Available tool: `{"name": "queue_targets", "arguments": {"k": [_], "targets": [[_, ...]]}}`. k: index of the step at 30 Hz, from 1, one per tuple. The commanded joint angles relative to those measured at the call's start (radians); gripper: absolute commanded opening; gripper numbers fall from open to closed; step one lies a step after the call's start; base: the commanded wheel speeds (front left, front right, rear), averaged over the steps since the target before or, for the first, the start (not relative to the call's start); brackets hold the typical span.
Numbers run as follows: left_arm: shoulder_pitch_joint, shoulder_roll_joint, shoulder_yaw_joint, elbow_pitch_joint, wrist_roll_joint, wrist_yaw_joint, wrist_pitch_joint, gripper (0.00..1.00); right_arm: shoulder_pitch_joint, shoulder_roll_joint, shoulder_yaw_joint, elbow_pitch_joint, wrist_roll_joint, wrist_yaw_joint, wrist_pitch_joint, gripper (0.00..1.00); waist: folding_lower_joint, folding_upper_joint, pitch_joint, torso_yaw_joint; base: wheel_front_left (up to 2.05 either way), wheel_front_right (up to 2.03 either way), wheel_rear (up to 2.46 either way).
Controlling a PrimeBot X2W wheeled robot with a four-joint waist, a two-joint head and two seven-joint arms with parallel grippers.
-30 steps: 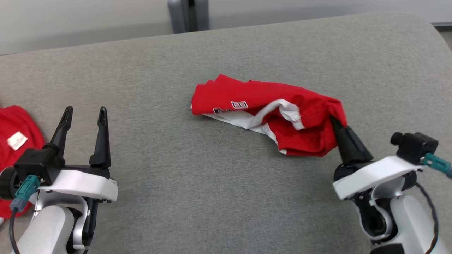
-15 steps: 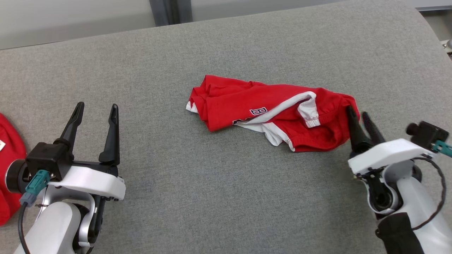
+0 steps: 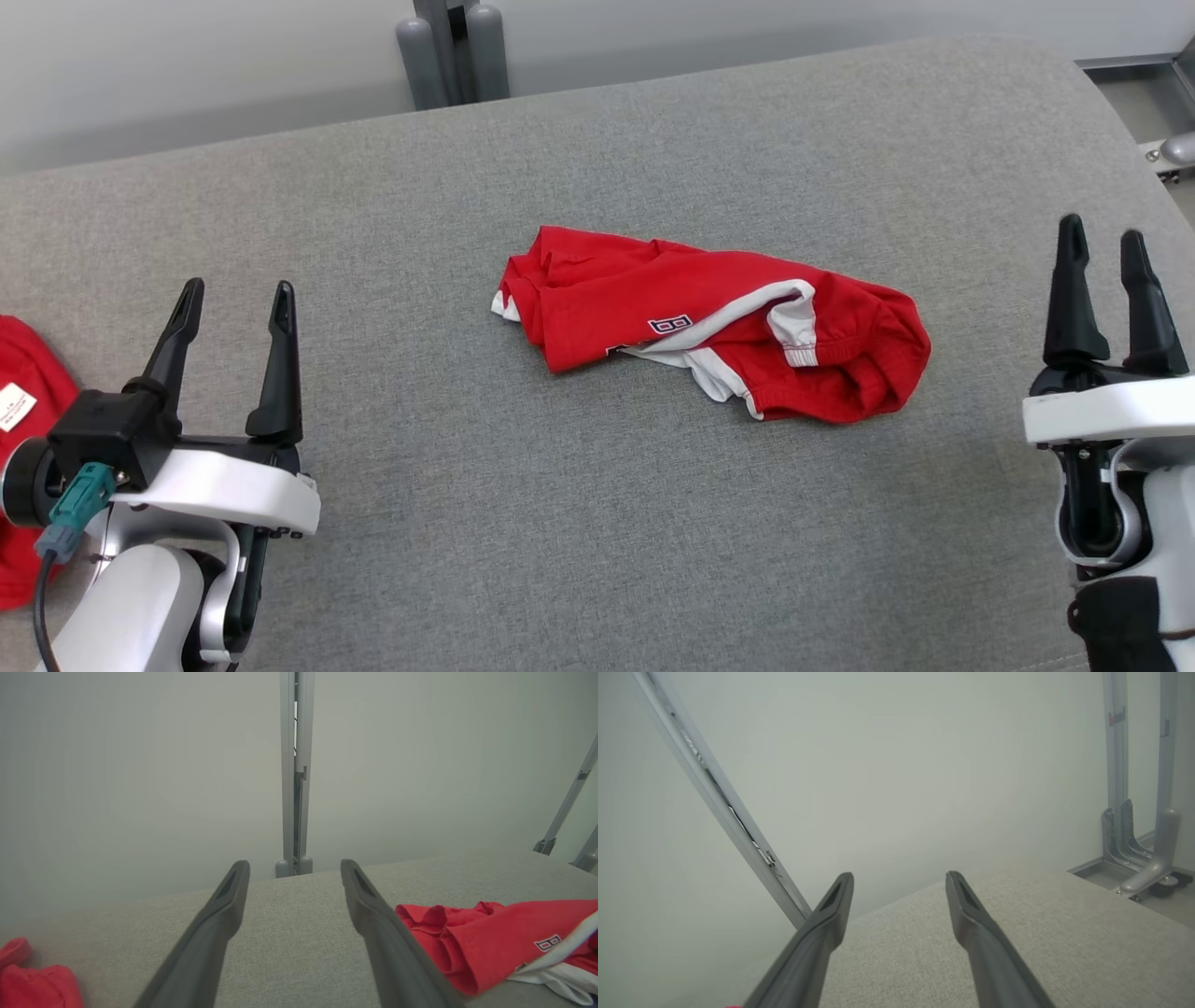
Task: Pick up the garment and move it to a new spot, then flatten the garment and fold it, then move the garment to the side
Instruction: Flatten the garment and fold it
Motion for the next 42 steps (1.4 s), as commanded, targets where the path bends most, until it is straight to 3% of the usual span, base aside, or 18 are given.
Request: {"name": "queue_targets", "arguments": {"k": [1,6,12,26,36,42], "targets": [[0.011,0.004,0.006,-0.006,-0.004,0.005,-0.002,1.0,0.02,0.012,-0.001,-0.053,-0.038,0.0,-0.007,1.0,0.0,0.0,-0.006,0.0,0.0,0.0,0.0],[0.034,0.01,0.01,-0.017,-0.001,0.022,-0.007,1.0,0.094,0.046,0.049,-0.241,-0.181,0.0,0.009,1.0,0.0,0.0,-0.029,0.003,0.0,0.0,0.0],[0.076,0.015,0.012,-0.036,0.003,0.044,-0.01,1.0,0.184,0.069,0.114,-0.343,-0.286,0.0,0.075,1.0,0.0,0.0,-0.063,0.01,0.0,0.0,0.0],[0.199,0.018,-0.003,-0.076,-0.004,0.1,0.011,1.0,0.301,0.072,0.103,-0.336,-0.273,0.0,0.123,1.0,0.0,0.0,-0.135,0.045,0.0,0.0,0.0],[0.198,0.012,-0.015,-0.079,-0.006,0.101,0.018,1.0,0.297,0.072,0.095,-0.341,-0.277,0.0,0.132,1.0,0.0,0.0,-0.136,0.056,0.0,0.0,0.0],[0.147,0.022,-0.052,-0.085,0.012,0.072,0.049,1.0,0.285,0.072,0.105,-0.343,-0.278,0.0,0.136,1.0,0.0,0.0,-0.128,0.044,0.0,0.0,0.0]]}}
